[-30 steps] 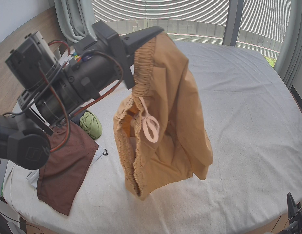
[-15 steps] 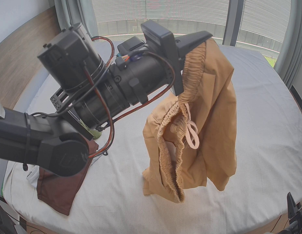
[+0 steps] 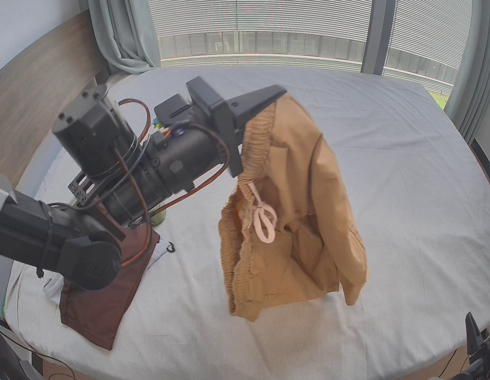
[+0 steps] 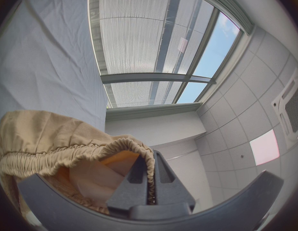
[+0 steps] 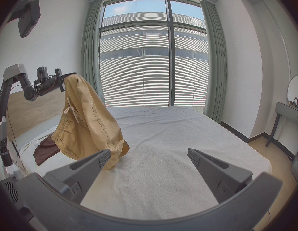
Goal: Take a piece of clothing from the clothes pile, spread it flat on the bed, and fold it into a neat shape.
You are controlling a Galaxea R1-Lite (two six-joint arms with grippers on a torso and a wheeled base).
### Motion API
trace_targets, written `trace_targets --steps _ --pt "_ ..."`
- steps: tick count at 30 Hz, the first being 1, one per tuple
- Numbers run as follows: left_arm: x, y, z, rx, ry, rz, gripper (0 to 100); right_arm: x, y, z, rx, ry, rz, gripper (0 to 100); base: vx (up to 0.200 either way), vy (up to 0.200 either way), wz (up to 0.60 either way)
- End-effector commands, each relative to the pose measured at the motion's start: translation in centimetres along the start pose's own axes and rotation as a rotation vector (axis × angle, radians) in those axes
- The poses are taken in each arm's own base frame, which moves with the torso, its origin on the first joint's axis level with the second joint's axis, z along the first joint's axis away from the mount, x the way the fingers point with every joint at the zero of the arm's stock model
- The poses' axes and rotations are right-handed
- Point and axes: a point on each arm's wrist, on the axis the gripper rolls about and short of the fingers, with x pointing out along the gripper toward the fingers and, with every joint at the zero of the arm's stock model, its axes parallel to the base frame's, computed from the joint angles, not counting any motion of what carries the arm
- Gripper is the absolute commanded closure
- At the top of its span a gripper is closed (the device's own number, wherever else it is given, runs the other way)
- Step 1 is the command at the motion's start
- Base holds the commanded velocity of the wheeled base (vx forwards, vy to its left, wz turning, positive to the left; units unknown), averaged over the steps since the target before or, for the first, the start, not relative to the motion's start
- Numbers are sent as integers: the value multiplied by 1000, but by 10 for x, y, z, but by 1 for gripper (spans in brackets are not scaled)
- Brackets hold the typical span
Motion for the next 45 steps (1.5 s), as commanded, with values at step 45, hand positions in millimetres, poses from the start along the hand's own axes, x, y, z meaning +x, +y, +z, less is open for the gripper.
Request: trace_targets --steps 45 --pt "-160 105 41 346 -38 439 100 0 0 -5 -11 -2 2 0 0 0 0"
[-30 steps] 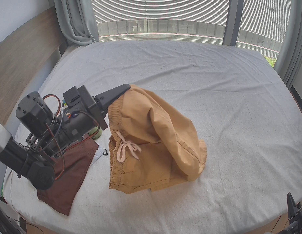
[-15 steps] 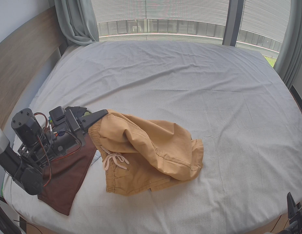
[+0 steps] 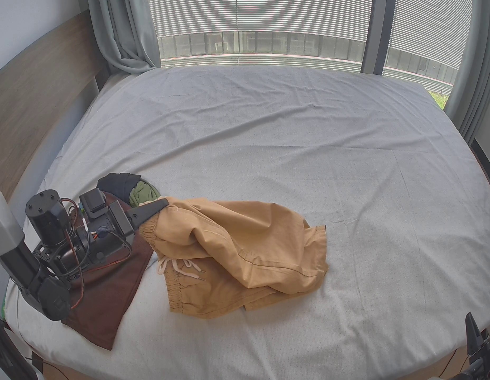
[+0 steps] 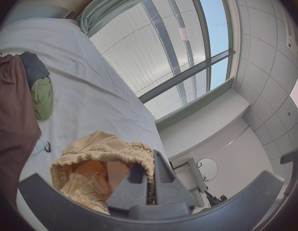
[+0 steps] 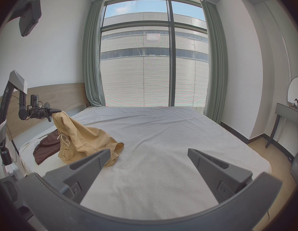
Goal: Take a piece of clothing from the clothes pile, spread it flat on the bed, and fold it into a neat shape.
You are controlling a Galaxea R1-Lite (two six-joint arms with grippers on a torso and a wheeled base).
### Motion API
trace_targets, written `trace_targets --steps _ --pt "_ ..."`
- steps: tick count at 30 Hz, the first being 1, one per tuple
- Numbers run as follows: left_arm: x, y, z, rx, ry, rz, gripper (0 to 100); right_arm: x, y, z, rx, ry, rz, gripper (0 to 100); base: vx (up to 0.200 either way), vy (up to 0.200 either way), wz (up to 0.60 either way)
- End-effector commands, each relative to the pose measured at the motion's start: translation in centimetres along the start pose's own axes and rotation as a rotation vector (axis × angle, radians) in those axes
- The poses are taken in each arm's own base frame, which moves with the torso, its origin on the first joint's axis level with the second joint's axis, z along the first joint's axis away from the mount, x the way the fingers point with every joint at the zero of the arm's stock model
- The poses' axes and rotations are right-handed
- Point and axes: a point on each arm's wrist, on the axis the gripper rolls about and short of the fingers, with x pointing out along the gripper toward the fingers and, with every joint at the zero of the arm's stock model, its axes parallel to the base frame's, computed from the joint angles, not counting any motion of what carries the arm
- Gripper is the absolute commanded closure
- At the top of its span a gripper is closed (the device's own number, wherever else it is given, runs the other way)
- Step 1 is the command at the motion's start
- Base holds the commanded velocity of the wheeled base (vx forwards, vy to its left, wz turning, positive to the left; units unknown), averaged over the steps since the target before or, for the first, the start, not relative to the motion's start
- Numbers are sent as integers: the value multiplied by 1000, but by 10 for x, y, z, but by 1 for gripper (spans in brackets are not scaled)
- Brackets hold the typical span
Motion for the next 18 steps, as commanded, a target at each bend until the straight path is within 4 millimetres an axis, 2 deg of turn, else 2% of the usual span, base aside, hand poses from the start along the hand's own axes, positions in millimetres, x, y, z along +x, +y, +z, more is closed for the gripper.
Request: trace_targets --steps 1,11,18 --pt "-4 12 0 -2 -3 42 100 0 0 -5 0 -1 0 0 0 0 0" --pt "-8 30 -1 30 13 80 100 0 0 -5 -2 0 0 0 0 0 0" --pt "-10 33 1 52 5 91 100 0 0 -5 -2 -3 0 0 0 0 0"
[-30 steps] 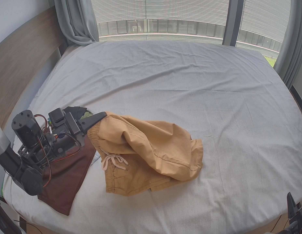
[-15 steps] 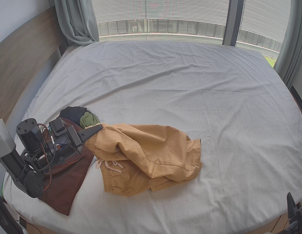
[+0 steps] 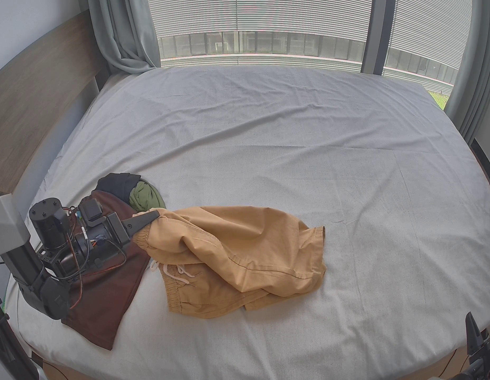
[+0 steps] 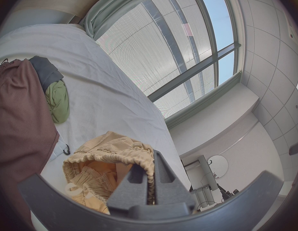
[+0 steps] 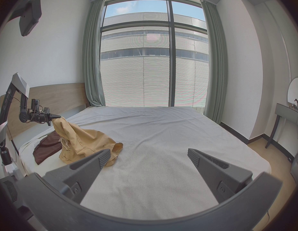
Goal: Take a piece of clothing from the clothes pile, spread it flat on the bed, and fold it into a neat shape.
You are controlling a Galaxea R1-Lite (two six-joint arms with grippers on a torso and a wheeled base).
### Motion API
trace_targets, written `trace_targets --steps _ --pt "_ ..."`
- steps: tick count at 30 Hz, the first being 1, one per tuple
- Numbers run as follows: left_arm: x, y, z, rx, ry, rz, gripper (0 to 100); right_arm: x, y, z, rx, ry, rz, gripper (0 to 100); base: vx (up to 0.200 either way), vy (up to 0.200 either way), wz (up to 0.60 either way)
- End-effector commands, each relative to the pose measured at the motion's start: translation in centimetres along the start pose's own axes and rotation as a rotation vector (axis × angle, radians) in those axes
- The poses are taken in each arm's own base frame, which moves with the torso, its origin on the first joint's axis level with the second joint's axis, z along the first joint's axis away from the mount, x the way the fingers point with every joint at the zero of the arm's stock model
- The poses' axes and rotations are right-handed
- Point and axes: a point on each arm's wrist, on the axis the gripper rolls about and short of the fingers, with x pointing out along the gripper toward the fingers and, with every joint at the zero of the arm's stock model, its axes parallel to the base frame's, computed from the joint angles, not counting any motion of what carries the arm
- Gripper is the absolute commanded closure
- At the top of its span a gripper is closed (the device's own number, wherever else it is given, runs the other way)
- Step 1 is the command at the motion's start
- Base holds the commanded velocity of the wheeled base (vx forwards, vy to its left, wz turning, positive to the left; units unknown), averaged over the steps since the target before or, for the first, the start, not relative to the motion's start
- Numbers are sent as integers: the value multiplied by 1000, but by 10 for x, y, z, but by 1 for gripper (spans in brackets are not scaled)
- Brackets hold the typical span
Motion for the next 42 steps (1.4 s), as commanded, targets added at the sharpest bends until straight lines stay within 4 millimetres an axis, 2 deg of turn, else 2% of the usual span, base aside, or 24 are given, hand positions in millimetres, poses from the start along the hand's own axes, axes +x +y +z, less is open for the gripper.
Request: trace_targets --steps 1,7,8,10,11,12,14,17,18,19,24,26,32,33,34,39,42 --pt "0 4 0 6 1 10 100 0 0 -5 -3 -2 2 0 0 0 0" --pt "-1 5 1 15 -6 14 100 0 0 -4 -1 -13 12 0 0 0 0" --pt "-1 5 1 17 -6 14 100 -1 0 3 3 -61 18 0 0 0 0" --pt "-2 5 1 20 -8 17 100 -10 1 46 -9 -297 15 0 0 0 0" --pt "-2 4 1 23 -7 15 100 -8 1 66 -11 -334 14 0 0 0 0" --pt "-2 4 1 23 -7 15 100 0 1 84 -12 -320 25 0 0 0 0" --pt "-2 4 1 25 -6 16 100 15 1 96 2 -251 68 0 0 0 0" --pt "-2 5 1 30 -6 17 100 23 1 96 27 -202 144 0 0 0 0" --pt "-2 6 3 43 -13 20 100 42 5 98 112 -93 272 0 0 0 0" --pt "-3 7 4 45 -17 23 100 49 7 100 164 -55 310 0 0 0 0" --pt "-3 7 4 46 -16 21 100 69 15 119 342 41 419 0 0 0 0" --pt "-3 7 4 45 -16 22 100 73 17 119 345 57 428 0 0 0 0" --pt "-2 7 4 46 -15 20 100 111 30 117 334 229 497 0 0 0 0" --pt "-2 7 4 46 -15 20 100 111 30 117 334 229 497 0 0 0 0" --pt "-2 6 4 48 -17 19 100 120 34 118 320 261 535 0 0 0 0" --pt "-3 5 6 52 -24 17 100 133 46 121 300 303 603 0 0 0 0" --pt "-3 6 6 54 -24 17 100 154 58 125 297 344 620 0 0 0 0"
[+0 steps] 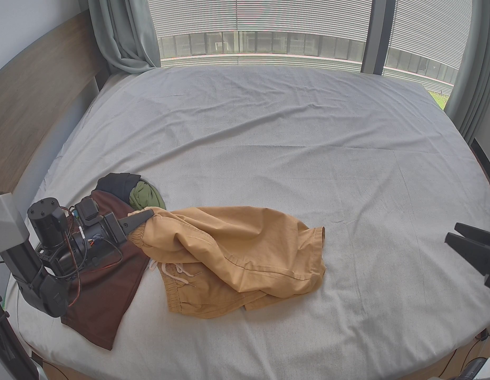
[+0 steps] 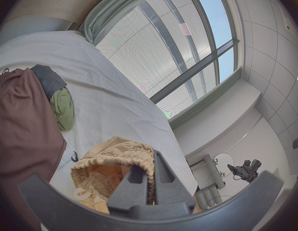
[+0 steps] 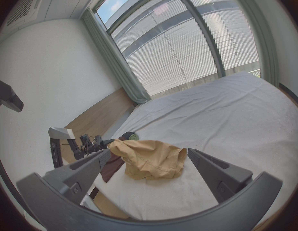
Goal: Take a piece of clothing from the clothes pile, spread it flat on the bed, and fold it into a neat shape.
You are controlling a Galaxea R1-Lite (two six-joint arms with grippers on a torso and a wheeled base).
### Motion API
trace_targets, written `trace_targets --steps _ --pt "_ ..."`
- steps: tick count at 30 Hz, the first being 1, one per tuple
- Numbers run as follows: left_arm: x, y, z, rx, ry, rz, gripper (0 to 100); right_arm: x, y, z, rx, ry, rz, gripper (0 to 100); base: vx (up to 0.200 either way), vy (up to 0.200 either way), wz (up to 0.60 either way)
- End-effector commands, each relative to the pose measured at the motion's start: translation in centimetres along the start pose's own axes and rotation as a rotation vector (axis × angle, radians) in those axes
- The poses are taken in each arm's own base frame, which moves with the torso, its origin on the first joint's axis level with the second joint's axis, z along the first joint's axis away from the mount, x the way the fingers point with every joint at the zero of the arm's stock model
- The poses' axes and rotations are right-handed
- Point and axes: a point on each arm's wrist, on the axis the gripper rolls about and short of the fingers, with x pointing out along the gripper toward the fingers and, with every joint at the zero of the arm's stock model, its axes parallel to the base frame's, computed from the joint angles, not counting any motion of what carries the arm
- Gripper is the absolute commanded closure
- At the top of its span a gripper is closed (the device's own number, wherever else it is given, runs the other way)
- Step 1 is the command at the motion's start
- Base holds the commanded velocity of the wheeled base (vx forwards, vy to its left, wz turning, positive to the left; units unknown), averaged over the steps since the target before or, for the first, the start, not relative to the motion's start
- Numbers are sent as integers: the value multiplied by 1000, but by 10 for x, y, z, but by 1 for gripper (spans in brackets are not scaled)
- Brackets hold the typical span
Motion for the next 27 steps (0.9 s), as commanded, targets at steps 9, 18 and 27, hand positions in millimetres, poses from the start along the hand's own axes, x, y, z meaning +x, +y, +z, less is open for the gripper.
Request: trace_targets --steps 9,18,27 --pt "-1 -1 0 20 0 -1 100 91 -19 -6 21 130 17 0 0 0 0" --pt "0 2 -1 18 4 5 100 123 -39 -41 62 223 10 0 0 0 0" --pt "0 3 -2 15 7 9 100 134 -44 -54 104 281 9 0 0 0 0"
